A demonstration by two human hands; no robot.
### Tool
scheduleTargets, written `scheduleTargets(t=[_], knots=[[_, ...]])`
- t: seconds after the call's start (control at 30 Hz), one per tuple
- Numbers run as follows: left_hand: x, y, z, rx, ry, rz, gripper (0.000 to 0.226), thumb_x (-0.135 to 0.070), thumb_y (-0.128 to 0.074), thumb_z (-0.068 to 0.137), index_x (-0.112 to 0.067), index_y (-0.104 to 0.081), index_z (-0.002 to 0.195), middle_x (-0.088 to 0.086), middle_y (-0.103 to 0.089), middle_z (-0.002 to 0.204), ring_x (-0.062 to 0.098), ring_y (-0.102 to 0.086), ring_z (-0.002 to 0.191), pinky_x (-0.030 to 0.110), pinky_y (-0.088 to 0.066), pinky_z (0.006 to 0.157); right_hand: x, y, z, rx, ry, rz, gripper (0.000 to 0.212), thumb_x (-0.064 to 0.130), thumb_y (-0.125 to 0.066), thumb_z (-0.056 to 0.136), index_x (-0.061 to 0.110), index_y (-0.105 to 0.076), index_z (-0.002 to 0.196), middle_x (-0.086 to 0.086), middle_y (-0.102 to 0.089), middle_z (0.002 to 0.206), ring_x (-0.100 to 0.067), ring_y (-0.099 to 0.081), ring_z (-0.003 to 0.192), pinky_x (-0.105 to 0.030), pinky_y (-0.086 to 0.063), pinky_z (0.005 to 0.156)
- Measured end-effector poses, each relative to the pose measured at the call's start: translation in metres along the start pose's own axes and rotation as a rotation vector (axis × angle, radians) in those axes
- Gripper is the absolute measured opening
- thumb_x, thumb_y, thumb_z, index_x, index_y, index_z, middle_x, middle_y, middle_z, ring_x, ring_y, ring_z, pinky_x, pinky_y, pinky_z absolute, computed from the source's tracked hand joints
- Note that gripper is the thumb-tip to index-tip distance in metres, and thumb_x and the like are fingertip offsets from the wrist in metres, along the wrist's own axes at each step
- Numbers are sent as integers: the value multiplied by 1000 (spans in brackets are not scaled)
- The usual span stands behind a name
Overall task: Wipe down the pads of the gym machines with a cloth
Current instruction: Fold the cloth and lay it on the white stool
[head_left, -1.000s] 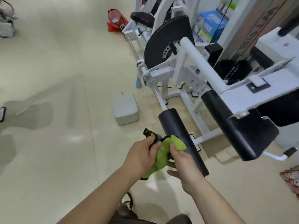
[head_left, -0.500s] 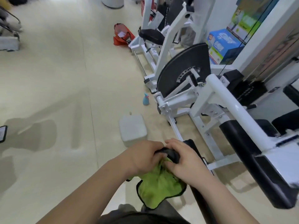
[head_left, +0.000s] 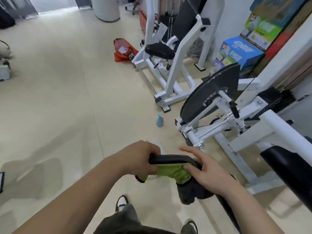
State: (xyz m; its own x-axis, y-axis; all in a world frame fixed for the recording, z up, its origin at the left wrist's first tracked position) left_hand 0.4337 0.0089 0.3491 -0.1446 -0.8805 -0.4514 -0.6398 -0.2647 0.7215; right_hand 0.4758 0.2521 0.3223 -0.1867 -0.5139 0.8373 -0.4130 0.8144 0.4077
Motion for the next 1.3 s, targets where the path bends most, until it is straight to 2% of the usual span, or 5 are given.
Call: scheduleTargets(t=[0.3,0.47,0.73,0.93,1.3], knots=[[47,101,66,247,-199,-609,13,-12,-76,86,-12,-69,97,7,-74,86,15,-68,75,27,-53,63,45,-46,70,-384,-175,59,21,22,-56,81,27,-62,100,4,-66,92,-19,-64,93,-47,-56,81],[34,123,103,390,-195,-799,15,-5,-71,94,1,-66,107,12,-75,93,21,-71,82,25,-56,67,67,-49,106,-405,-127,191,19,2,-67,83,19,-59,85,8,-55,79,-6,-53,77,-22,-43,72],[67,174,167,300,-180,96,18,-30,-80,77,-24,-66,86,-6,-64,74,8,-59,56,25,-48,50,55,-19,166,-481,-272,325,9,16,-62,93,19,-55,88,9,-54,62,-9,-42,54,-23,-35,53],[94,196,209,361,-187,-485,18,-21,-84,78,-15,-68,83,-5,-62,74,11,-60,72,24,-47,65,52,-35,192,-545,-442,266,43,48,-61,98,7,-57,88,4,-45,66,-10,-44,60,-29,-35,60],[125,191,282,568,-361,-384,30,-13,-74,81,-27,-65,106,2,-73,100,15,-71,87,25,-56,68,49,-123,261,-700,-582,719,11,9,-54,79,11,-53,90,-17,-61,78,-34,-64,70,-44,-48,64]])
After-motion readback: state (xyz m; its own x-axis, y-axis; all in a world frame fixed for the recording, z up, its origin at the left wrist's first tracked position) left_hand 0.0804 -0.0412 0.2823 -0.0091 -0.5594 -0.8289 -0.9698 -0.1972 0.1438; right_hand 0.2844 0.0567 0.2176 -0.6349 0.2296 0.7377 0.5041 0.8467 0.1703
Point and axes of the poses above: each hand's wrist, its own z-axis towards the middle knuckle, its own y-axis out of the back of the hand, x = y × z, the point moved 2 cm from there along z, towards the middle knuckle
